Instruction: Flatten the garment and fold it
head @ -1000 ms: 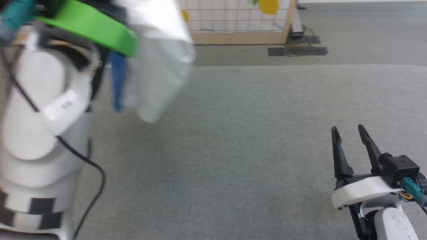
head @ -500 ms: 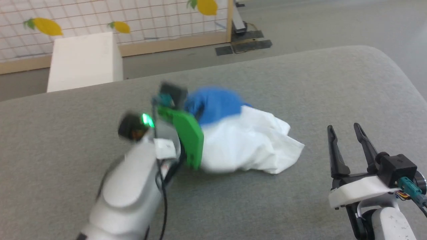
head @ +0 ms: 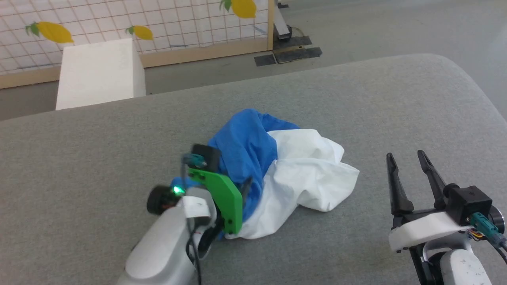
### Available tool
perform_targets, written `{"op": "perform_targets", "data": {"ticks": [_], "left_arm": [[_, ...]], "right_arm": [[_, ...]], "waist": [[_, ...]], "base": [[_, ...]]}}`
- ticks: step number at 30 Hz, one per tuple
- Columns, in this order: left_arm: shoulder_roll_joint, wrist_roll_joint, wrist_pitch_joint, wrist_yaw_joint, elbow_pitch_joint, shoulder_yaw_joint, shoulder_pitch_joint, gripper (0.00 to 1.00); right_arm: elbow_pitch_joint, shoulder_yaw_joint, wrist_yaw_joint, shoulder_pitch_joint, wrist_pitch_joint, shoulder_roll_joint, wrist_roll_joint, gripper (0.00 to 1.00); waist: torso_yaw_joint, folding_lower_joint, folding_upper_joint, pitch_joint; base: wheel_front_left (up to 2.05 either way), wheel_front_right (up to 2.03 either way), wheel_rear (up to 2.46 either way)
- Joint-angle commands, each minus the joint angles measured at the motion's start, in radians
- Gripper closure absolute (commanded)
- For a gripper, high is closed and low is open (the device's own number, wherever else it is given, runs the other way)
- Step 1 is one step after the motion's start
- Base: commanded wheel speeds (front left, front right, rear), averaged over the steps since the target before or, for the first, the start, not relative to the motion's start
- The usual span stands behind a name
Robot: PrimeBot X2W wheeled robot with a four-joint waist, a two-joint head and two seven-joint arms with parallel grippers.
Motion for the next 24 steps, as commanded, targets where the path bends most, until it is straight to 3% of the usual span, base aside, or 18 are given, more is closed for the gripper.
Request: {"op": "perform_targets", "data": {"ticks": [1, 8, 12, 18, 24], "left_arm": [[0.006, 0.005, -0.072, 0.016, -0.041, 0.027, 0.016, 0.00], [0.032, 0.052, -0.443, 0.100, -0.222, 0.156, 0.096, 0.00], [0.052, 0.066, -0.587, 0.113, -0.260, 0.206, 0.164, 0.00], [0.062, 0.102, -0.637, 0.106, -0.288, 0.285, 0.246, 0.00], [-0.003, 0.179, -0.638, 0.071, -0.361, 0.389, 0.281, 0.00]], "right_arm": [[-0.007, 0.003, -0.002, 0.008, 0.003, 0.000, -0.001, 0.00], [-0.054, 0.013, -0.002, 0.004, 0.022, 0.000, -0.021, 0.00], [-0.100, 0.032, -0.002, -0.016, 0.048, 0.000, -0.033, 0.00], [-0.142, 0.146, -0.002, -0.098, 0.146, 0.000, -0.045, 0.00], [-0.058, 0.293, -0.002, -0.220, 0.402, 0.000, -0.026, 0.00]], "waist": [[0.023, 0.0001, 0.0000, -0.014], [0.082, 0.0001, 0.0000, -0.015], [0.127, 0.0001, 0.0000, 0.007], [0.195, 0.0001, 0.0000, 0.053], [0.276, 0.0001, 0.0000, 0.111]], "base": [[0.00, 0.00, 0.00], [0.00, 0.00, 0.00], [0.00, 0.00, 0.00], [0.00, 0.00, 0.00], [0.00, 0.00, 0.00]]}}
